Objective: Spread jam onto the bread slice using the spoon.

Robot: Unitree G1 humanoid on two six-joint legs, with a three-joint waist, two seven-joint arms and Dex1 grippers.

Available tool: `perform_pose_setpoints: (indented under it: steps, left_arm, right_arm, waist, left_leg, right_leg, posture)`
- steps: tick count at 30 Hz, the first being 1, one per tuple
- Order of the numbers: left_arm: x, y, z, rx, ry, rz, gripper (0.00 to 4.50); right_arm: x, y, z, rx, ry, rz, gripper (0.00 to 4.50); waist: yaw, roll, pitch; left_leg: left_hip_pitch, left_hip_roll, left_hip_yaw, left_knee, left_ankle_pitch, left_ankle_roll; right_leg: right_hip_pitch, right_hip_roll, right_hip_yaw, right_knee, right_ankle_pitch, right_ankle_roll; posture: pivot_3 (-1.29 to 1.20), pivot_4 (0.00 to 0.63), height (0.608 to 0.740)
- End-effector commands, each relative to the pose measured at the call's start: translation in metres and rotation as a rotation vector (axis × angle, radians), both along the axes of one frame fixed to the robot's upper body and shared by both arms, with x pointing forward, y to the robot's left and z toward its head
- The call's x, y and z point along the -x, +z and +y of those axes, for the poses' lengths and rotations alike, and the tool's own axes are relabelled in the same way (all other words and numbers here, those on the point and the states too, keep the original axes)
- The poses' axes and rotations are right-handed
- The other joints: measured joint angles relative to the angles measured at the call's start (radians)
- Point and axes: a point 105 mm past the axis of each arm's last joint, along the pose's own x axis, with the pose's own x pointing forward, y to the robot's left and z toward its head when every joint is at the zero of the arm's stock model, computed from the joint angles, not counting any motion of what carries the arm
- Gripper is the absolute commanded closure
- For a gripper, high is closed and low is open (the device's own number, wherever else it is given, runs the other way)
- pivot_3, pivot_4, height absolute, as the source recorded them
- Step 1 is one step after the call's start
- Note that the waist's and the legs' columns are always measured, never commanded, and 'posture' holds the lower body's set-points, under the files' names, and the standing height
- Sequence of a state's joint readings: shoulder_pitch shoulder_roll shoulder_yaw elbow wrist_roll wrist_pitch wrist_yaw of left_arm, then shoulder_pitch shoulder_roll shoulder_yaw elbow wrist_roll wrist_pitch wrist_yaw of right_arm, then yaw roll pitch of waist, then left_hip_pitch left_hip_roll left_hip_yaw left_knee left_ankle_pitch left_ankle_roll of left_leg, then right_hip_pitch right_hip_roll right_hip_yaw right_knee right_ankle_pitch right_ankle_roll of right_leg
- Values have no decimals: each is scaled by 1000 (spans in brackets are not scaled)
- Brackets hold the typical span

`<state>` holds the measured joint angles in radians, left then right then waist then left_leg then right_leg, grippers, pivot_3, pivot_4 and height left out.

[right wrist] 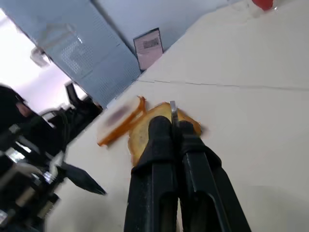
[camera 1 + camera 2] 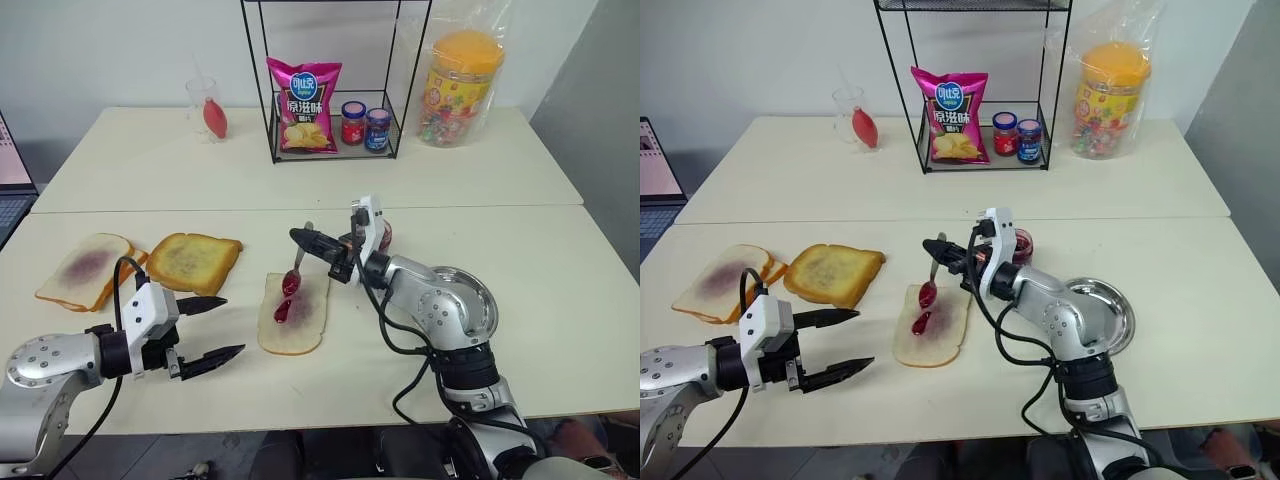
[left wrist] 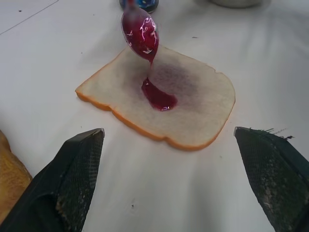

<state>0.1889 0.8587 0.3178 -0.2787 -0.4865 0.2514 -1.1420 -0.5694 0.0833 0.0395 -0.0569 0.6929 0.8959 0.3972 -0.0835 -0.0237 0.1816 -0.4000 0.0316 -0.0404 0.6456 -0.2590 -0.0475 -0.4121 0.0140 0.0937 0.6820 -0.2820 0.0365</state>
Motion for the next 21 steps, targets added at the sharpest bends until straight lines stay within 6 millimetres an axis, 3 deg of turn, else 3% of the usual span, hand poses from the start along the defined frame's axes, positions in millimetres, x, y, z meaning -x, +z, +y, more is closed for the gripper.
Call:
perform_pose_setpoints:
  steps: [1, 9, 14, 18, 21]
  left_arm:
    - [-1, 6, -2, -1, -12, -39, 0]
    - [1, 4, -3, -8, -15, -33, 0]
    - [1, 4, -3, -13, -12, -36, 0]
    - [2, 3, -2, -16, -5, -34, 0]
    - [2, 1, -1, -16, -2, -33, 0]
  right_arm:
    - [6, 1, 5, -41, 49, 84, 4432]
    - [-3, -37, 22, -27, 39, 252, 4432]
    - [-7, -56, 34, 49, 45, 225, 4432]
    - [-21, -54, 29, 101, -15, 111, 4432]
    - [-36, -40, 23, 36, -80, 96, 4432]
  waist:
    - [0, 0, 0]
    - [-2, 0, 0]
    - [-3, 0, 0]
    - [-4, 0, 0]
    - [-4, 0, 0]
  left_leg:
    - [0, 0, 0, 0, 0, 0]
    - [0, 0, 1, 0, 0, 0]
    - [0, 0, 1, 0, 0, 0]
    - [2, 0, 1, 0, 0, 0]
    - [2, 0, 1, 0, 0, 0]
  right_leg:
    - [0, 0, 0, 0, 0, 0]
    - [0, 0, 0, 0, 0, 0]
    - [0, 0, 1, 0, 0, 0]
    - [1, 0, 1, 0, 0, 0]
    - [1, 1, 1, 0, 0, 0]
  posture:
    - [0, 150, 740]
    - [0, 150, 740]
    - [0, 150, 740]
    - [0, 150, 740]
    - [0, 150, 740]
